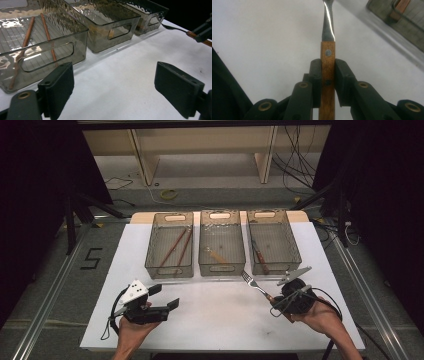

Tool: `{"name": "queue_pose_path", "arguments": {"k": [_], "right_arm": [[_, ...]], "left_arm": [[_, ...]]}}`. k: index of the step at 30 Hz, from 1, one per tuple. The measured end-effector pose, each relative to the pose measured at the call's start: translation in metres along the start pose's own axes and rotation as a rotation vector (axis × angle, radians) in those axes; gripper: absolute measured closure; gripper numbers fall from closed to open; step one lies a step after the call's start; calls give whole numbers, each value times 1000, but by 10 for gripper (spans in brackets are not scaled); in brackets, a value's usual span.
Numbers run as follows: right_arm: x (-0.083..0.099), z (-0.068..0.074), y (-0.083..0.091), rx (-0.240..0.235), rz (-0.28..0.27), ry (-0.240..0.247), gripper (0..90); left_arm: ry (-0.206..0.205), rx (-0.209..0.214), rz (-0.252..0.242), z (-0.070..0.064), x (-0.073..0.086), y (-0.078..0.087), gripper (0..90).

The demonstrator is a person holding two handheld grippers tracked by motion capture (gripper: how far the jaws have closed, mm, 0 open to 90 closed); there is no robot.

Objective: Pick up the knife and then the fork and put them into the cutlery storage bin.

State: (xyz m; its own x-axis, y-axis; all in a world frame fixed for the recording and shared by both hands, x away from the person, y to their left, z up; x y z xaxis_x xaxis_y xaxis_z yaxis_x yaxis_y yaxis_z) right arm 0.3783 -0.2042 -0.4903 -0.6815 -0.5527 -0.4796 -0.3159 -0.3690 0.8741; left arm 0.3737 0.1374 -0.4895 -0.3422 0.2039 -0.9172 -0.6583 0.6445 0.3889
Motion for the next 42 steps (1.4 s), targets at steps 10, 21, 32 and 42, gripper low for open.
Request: {"name": "queue_pose_path", "arguments": {"k": [10, 21, 32, 42], "right_arm": [[-35, -5, 1, -14, -49, -1, 778], [-63, -18, 2, -5, -82, -22, 778], [-89, -30, 4, 0, -108, -50, 777], [-103, -42, 4, 5, -116, -81, 778]], "left_arm": [[2, -1, -1, 1, 0, 1, 155], [3, 0, -3, 1, 0, 1, 156], [1, -1, -2, 2, 0, 1, 155], [2, 0, -2, 1, 0, 1, 156]]}}
Point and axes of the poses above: each handheld gripper's, and its own axes: y roughly backward along the jaws, x roughly out of its underside, z roughly to its left, the point moved 9 cm from there along -y, roughly forward along the jaws, and after that the axes turned 6 degrees about -y, right-handed, at the moved point
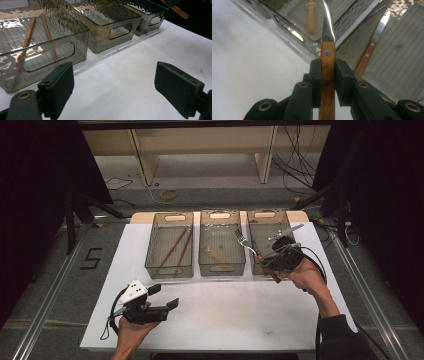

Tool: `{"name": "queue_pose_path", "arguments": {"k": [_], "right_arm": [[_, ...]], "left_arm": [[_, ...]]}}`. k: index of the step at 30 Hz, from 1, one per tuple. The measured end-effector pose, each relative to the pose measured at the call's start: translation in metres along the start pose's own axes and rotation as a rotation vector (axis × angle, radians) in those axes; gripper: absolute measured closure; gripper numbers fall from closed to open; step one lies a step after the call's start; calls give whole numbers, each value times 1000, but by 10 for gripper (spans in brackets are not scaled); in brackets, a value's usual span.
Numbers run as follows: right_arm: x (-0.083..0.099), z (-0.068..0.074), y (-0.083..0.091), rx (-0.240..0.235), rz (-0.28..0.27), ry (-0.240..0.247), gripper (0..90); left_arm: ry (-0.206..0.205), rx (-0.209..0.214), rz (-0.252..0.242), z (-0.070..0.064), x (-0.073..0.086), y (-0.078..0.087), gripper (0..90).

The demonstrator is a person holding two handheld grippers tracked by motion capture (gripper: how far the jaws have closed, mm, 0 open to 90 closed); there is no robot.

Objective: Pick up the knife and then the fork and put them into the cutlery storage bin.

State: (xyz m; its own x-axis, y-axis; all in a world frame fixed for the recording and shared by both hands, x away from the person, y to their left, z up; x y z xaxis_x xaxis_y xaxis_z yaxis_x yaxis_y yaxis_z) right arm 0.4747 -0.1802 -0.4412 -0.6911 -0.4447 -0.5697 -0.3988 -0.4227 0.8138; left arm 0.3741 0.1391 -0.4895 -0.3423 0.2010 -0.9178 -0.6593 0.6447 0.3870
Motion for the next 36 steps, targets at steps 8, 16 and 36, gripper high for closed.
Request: {"name": "queue_pose_path", "arguments": {"k": [8, 16, 36], "right_arm": [[-15, -11, 0, 6, -15, -28, 778], [-30, -28, -1, 15, -28, -77, 777], [-52, -69, -16, 73, -19, -201, 777]], "left_arm": [[0, 0, 0, 0, 0, 0, 156], [-1, -1, 0, 1, 0, 0, 156], [5, -1, -4, 1, 0, 0, 156]]}}
Point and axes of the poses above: each handheld gripper's, and its own axes: y roughly backward along the jaws, x roughly out of its underside, z roughly to its left, the point moved 9 cm from there along -y, roughly forward along the jaws, and after that the axes turned 6 degrees about -y, right-handed, at the moved point
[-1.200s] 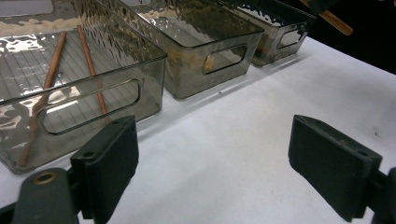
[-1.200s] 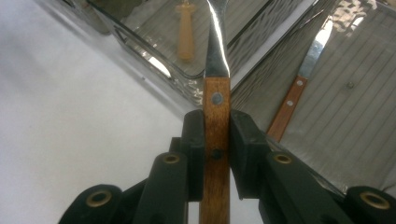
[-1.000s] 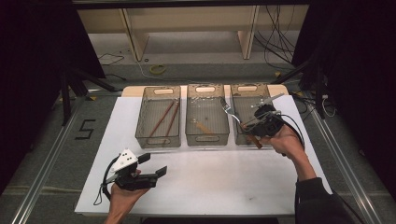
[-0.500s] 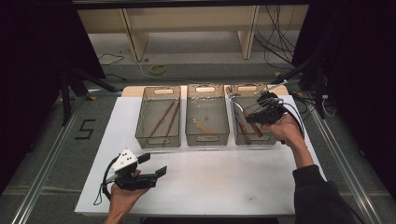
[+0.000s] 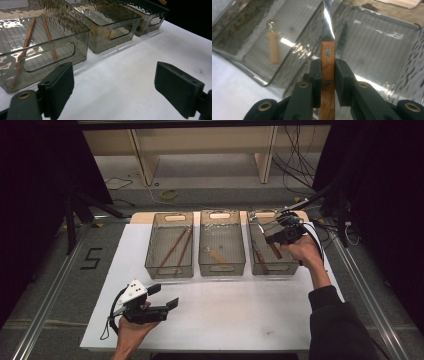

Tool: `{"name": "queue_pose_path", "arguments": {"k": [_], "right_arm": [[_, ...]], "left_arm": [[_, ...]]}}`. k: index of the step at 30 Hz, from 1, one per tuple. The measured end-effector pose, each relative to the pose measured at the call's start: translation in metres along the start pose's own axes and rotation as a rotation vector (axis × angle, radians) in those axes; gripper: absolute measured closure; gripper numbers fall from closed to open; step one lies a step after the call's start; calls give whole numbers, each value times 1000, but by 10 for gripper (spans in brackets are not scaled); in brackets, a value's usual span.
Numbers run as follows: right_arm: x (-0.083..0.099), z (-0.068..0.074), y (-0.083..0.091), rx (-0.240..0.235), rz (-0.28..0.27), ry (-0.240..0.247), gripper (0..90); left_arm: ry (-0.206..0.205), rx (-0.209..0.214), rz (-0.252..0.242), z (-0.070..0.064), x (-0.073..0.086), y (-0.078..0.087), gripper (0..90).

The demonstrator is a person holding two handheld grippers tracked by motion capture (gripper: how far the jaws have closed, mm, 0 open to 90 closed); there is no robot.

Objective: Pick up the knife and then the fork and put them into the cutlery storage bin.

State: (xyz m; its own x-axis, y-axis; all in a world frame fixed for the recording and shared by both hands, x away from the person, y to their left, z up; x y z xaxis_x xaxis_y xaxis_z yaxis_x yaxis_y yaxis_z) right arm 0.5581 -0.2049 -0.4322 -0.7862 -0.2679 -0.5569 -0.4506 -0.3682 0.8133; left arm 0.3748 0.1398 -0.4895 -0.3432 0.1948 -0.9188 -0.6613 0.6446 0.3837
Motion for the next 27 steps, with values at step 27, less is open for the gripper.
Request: {"name": "queue_pose_path", "arguments": {"k": [27], "right_arm": [[-3, -24, -28, 68, 28, -86, 777]], "left_arm": [[3, 0, -3, 0, 0, 1, 155]]}}
Point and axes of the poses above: each handheld gripper's, and its own axes: y roughly backward along the jaws, x roughly out of its underside, z roughly to its left, the point moved 9 cm from there along -y, roughly forward along the jaws, and after that the axes turned 6 degrees about -y, right-handed, at the moved point
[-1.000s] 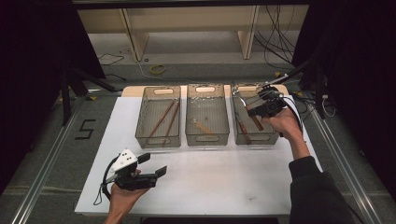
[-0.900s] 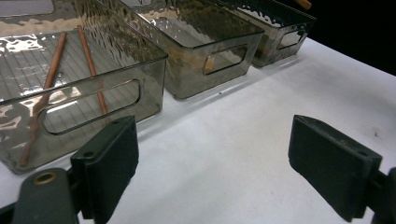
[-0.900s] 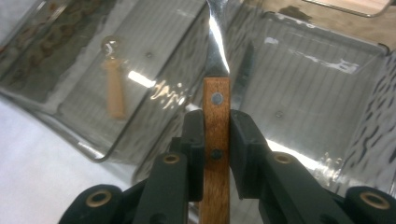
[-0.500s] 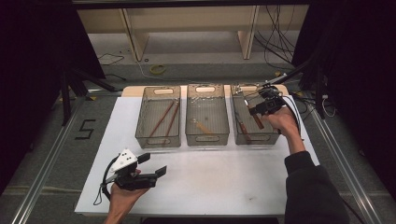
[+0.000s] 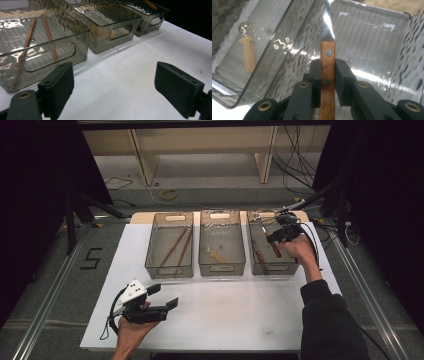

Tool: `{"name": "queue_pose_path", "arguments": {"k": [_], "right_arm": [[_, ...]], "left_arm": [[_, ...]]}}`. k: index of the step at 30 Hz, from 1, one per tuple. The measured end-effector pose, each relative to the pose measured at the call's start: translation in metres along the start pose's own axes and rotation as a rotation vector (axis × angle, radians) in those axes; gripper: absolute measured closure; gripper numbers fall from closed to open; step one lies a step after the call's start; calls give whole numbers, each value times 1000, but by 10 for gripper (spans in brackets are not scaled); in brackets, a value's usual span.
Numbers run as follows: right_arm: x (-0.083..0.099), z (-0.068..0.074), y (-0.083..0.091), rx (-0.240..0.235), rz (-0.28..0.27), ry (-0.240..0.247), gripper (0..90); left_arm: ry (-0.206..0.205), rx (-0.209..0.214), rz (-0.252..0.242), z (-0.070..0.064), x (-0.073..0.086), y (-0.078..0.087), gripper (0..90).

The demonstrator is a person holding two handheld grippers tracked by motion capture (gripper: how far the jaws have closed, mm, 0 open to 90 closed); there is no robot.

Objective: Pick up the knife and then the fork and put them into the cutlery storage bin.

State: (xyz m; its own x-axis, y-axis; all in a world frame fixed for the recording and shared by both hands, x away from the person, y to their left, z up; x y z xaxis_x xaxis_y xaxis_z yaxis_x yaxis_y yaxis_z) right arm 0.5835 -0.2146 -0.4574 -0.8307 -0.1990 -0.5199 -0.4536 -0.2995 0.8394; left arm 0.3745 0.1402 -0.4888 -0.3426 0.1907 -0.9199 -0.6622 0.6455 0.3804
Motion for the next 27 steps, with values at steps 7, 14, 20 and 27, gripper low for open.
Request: {"name": "queue_pose_path", "arguments": {"k": [7, 14, 20, 27], "right_arm": [[2, -2, -6, 14, 2, -9, 776], [8, -4, -15, 25, 22, -21, 776], [14, -8, -20, 36, 41, -33, 775], [18, -8, -24, 40, 51, -39, 774]], "left_arm": [[-1, 1, 0, 0, 0, 0, 156], [-1, 1, 0, 0, 0, 0, 156], [-1, 1, 0, 0, 0, 0, 156], [-1, 1, 1, 0, 0, 0, 156]]}}
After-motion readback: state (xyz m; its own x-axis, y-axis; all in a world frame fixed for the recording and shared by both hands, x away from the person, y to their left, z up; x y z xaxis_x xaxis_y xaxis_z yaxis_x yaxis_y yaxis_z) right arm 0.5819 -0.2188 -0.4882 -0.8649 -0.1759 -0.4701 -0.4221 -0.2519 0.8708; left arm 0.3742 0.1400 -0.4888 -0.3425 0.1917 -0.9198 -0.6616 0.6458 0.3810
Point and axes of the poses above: each handheld gripper's, and its own axes: y roughly backward along the jaws, x roughly out of its underside, z roughly to its left, the point moved 9 cm from there along -y, roughly forward along the jaws, and after that the axes turned 6 degrees about -y, right-handed, at the moved point
